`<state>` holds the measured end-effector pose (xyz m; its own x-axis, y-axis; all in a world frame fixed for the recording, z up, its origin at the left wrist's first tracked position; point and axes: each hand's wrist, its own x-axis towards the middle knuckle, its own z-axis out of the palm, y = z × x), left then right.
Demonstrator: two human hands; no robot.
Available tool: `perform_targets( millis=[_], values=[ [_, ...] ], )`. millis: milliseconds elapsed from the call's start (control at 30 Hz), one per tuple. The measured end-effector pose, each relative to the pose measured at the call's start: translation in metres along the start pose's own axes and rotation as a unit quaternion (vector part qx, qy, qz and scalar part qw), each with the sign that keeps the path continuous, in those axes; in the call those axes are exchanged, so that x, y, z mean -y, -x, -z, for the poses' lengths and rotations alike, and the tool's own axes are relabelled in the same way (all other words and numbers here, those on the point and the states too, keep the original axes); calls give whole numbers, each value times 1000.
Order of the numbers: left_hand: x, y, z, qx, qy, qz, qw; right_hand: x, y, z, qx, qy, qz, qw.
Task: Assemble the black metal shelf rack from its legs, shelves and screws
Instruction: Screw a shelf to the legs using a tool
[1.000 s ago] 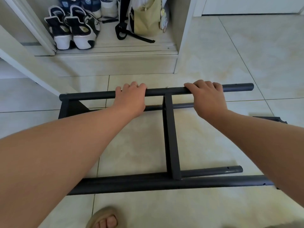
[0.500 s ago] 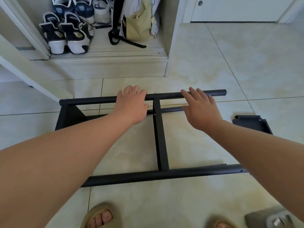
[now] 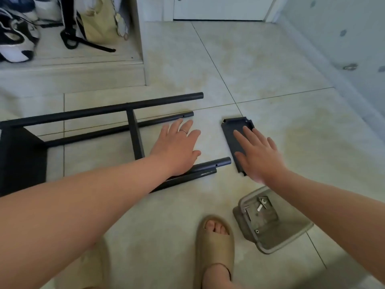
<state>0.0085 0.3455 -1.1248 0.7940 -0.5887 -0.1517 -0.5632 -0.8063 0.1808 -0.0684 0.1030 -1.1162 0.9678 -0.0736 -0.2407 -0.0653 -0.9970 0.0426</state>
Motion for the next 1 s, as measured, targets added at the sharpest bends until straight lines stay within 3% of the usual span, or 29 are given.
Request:
perform_targets(
  millis=[233,433,667,1000],
  values=[
    [-95,-1,-51,61,6,-164,985,-70,75,-55,55,-63,-66,994],
    [-143,3,-102,117,22,-236,965,-101,103,-109,97,-117,-107,983],
    [-154,8,-137,151,9,-250,956,-102,94,-166,147,-169,-136,965],
    [-153,6,-156,92,28,-245,965,-110,62,-207,135,-177,-201,954]
  ],
)
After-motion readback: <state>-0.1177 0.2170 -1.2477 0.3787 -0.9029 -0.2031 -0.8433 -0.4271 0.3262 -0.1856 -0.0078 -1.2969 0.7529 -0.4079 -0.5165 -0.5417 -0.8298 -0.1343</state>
